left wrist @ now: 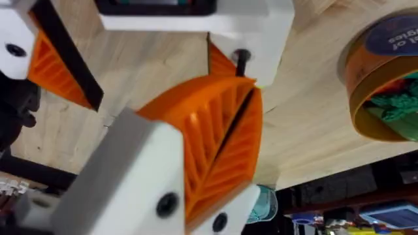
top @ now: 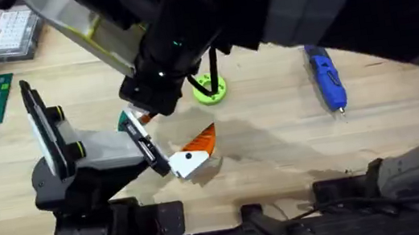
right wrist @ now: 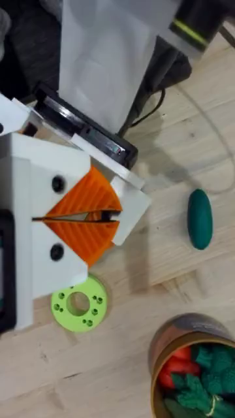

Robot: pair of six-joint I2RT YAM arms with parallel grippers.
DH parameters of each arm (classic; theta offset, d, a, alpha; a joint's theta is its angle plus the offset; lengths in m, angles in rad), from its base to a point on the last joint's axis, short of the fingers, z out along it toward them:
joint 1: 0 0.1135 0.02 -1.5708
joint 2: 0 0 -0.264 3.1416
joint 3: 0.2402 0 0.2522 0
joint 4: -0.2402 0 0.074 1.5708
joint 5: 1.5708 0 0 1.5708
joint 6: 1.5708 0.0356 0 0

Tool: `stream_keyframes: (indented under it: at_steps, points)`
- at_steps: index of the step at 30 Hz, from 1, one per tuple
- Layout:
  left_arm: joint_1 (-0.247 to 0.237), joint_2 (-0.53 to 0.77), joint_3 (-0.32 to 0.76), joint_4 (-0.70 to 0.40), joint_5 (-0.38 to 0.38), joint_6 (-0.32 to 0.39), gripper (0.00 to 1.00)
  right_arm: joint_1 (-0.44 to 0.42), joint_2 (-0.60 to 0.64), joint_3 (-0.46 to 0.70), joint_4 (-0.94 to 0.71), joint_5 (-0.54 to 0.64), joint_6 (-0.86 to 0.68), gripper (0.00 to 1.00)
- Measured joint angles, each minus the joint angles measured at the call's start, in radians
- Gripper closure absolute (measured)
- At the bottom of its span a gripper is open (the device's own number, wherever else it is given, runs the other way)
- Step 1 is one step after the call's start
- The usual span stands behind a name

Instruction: Pick up the gripper from the table and insert it into the empty holder that is missing its gripper. Then pick up a screw, insert it into the mounting hole, and use the screwdriver to tighten it. Finally, clean up the table by picking up the vegetable and placing it into the bucket.

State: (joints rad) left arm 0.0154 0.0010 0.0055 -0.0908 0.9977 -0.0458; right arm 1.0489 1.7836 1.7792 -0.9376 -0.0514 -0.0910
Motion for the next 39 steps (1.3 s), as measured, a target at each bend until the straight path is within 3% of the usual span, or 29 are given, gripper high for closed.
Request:
stream_keyframes:
  at_steps: [39]
  points:
    - [0.000, 0.000, 0.000, 0.000, 0.000, 0.001, 0.011, 0.002, 0.018, 0.006, -0.018, 0.001, -0.007, 0.998]
